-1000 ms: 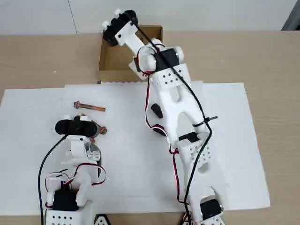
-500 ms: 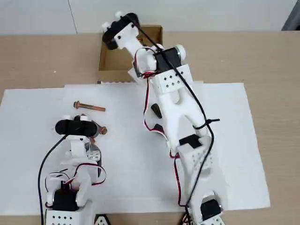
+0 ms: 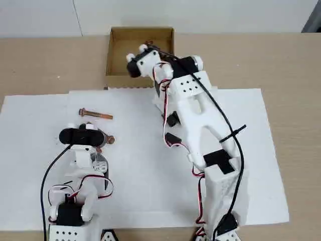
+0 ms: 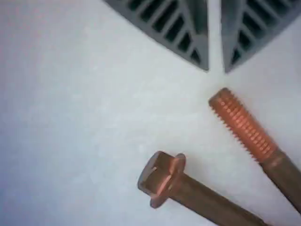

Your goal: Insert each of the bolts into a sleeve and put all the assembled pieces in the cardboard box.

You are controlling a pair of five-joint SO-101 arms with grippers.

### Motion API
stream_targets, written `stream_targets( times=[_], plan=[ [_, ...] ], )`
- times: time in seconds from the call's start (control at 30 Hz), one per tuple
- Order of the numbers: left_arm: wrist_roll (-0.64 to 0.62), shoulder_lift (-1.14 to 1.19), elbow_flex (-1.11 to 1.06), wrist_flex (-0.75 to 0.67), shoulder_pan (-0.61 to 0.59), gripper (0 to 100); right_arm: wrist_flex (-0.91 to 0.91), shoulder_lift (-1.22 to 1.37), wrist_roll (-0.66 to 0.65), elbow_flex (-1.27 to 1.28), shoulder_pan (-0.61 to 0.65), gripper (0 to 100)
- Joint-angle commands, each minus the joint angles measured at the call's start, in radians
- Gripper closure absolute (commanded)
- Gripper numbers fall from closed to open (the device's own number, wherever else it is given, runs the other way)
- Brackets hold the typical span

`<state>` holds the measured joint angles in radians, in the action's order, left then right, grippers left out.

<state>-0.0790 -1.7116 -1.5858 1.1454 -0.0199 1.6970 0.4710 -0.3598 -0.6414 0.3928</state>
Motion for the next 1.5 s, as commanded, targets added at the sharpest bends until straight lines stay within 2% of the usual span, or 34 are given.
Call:
stream_targets(
  times=[0.0, 0.17, 0.77, 1.27, 1.47],
  plan=[
    [-0.011, -0.009, 0.005, -0.025, -0.006, 99, 0.01, 0.021, -0.02, 0.002, -0.031, 94.6],
    [-0.011, -0.009, 0.005, -0.025, -0.006, 99, 0.002, 0.076, -0.077, 0.002, -0.038, 87.9],
    [-0.011, -0.009, 0.005, -0.025, -0.006, 99, -0.102, 0.205, -0.181, 0.0, -0.085, 87.6],
    [-0.011, -0.009, 0.005, -0.025, -0.006, 99, -0.157, 0.315, -0.195, 0.0, -0.096, 88.2],
    [-0.011, -0.009, 0.005, -0.025, -0.006, 99, -0.154, 0.323, -0.193, 0.0, -0.096, 99.7]
  ],
)
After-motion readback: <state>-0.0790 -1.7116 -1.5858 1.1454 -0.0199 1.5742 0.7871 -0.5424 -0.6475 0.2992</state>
